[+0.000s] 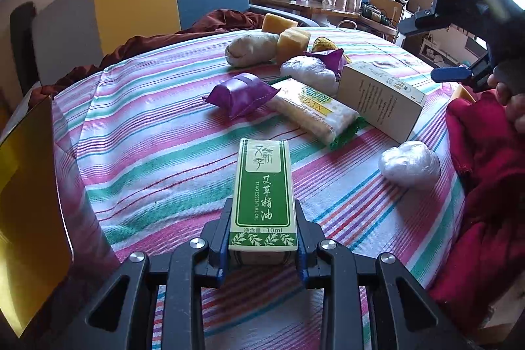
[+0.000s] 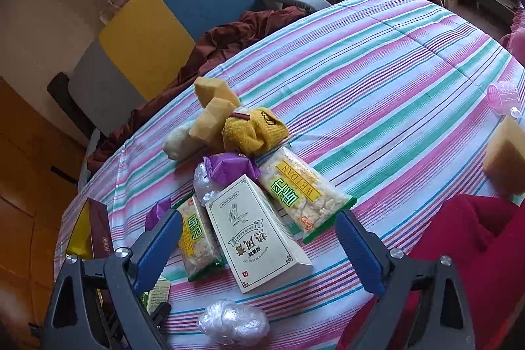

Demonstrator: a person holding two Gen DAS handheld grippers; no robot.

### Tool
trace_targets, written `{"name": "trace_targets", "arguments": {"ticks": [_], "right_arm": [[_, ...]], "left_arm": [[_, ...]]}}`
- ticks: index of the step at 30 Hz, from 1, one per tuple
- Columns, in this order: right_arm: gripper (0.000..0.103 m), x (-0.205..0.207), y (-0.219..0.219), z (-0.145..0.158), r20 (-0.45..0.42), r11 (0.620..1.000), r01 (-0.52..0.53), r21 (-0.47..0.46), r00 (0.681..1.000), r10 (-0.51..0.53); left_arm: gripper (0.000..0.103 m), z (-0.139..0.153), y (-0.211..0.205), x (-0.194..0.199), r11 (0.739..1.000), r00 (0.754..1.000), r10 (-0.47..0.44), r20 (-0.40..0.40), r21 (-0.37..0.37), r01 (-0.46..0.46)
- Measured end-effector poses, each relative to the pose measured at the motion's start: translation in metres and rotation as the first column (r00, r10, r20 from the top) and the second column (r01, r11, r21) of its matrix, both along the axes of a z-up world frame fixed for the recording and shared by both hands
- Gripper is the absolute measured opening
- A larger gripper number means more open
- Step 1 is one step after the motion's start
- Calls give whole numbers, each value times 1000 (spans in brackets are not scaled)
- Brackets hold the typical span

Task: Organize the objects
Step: 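Grasp the white printed box with the right tool, then carry the green box into the gold tray and open the left tool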

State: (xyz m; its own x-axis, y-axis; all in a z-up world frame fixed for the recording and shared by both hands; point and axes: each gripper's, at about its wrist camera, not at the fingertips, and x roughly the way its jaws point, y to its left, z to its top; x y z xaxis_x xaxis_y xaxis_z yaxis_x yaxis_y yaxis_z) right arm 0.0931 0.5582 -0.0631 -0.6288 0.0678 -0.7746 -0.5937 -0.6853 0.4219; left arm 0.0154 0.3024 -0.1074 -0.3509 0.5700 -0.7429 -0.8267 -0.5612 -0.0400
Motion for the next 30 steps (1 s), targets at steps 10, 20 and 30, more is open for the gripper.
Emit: {"name": "trace_targets", "arguments": {"ticks": [10,20,30], "right_arm": [[96,-43,-21,-16,243,983,-162,83,960,138],[53,-76,-35,-47,441,953,-277,125,875,197],[51,-89,-55,-67,468,918,-376,124,838,280]], "left_arm": [[31,0,-5,3,1000,1000,-13,-15,22,13],[31,0,-10,3,999,1000,1,8,41,-1],[30,7,-11,4,1000,999,15,29,19,-15]]}}
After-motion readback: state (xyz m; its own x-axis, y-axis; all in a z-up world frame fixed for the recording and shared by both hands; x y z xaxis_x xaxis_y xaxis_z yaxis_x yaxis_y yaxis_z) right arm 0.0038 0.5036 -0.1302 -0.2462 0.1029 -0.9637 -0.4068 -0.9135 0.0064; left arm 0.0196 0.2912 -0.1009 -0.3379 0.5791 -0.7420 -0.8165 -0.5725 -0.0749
